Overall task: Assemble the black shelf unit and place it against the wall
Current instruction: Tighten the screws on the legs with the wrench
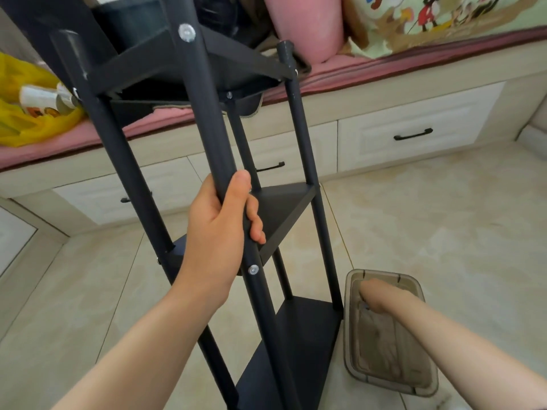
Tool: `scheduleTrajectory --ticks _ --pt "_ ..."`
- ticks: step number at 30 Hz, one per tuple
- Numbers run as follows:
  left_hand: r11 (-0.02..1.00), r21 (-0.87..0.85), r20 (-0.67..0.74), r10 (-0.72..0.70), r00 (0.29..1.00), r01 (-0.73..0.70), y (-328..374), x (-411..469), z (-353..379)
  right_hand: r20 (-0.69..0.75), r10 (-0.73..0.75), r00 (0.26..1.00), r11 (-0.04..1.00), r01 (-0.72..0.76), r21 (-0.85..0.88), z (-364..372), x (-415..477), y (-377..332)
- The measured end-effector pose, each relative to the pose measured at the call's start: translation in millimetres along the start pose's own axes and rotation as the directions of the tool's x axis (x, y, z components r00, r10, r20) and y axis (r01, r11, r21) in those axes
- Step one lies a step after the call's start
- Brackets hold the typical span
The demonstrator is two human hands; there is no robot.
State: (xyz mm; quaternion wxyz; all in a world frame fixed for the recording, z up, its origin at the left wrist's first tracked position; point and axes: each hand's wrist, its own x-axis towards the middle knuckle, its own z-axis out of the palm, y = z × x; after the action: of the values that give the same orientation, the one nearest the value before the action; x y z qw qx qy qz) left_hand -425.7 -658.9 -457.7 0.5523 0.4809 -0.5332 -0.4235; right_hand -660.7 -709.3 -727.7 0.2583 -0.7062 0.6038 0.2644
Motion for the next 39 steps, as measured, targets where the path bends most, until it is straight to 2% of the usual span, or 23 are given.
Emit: scheduleTrajectory --ticks 2,7,11,15,17,19,22,25,28,33,39 --pt "1.0 -0.013 0.0 -0.022 1.0 0.022 1 1 -3 0.013 -0.038 0.999 0.998 0.039 -0.051 -25 -12 -7" --pt "0.997 -0.027 0.037 -0.071 0.997 0.072 5 0 -9 -0.084 -0.154 0.984 0.985 0.147 -0.087 -85 -71 -26" --pt "1.0 0.016 0.049 -0.019 0.999 0.018 10 -2 -13 -0.211 -0.255 0.944 0.966 0.258 -0.016 -116 -124 -35" --pt "0.999 -0.009 0.019 0.041 0.999 -0.04 19 -2 -17 -0.309 -0.352 0.884 0.898 0.411 0.154 -137 -170 -45" --pt "0.998 -0.054 0.022 0.033 0.999 -0.031 22 -3 -18 -0.404 -0.352 0.844 0.826 0.483 0.289 -146 -187 -55" --pt "0.996 -0.082 0.02 0.02 1.0 -0.019 24 -5 -19 -0.527 -0.318 0.788 0.705 0.569 0.424 -158 -201 -70" --pt "0.996 -0.083 -0.011 0.015 1.0 -0.016 24 -6 -22 -0.68 -0.241 0.693 0.518 0.684 0.514 -177 -220 -94" --pt "0.998 -0.063 -0.033 0.016 0.999 -0.019 25 -4 -28 -0.722 -0.192 0.665 0.38 0.728 0.57 -189 -232 -109" --pt "0.997 -0.074 -0.021 0.008 1.0 -0.01 25 -5 -36 -0.719 -0.208 0.663 0.34 0.739 0.582 -194 -238 -116" --pt "0.995 -0.099 0.004 0.013 1.0 -0.012 27 -8 -43 -0.775 -0.261 0.576 0.332 0.807 0.488 -211 -239 -133" --pt "0.994 -0.109 -0.005 -0.028 1.0 0.027 29 -6 -48 -0.791 -0.215 0.573 0.304 0.809 0.504 -223 -224 -151"
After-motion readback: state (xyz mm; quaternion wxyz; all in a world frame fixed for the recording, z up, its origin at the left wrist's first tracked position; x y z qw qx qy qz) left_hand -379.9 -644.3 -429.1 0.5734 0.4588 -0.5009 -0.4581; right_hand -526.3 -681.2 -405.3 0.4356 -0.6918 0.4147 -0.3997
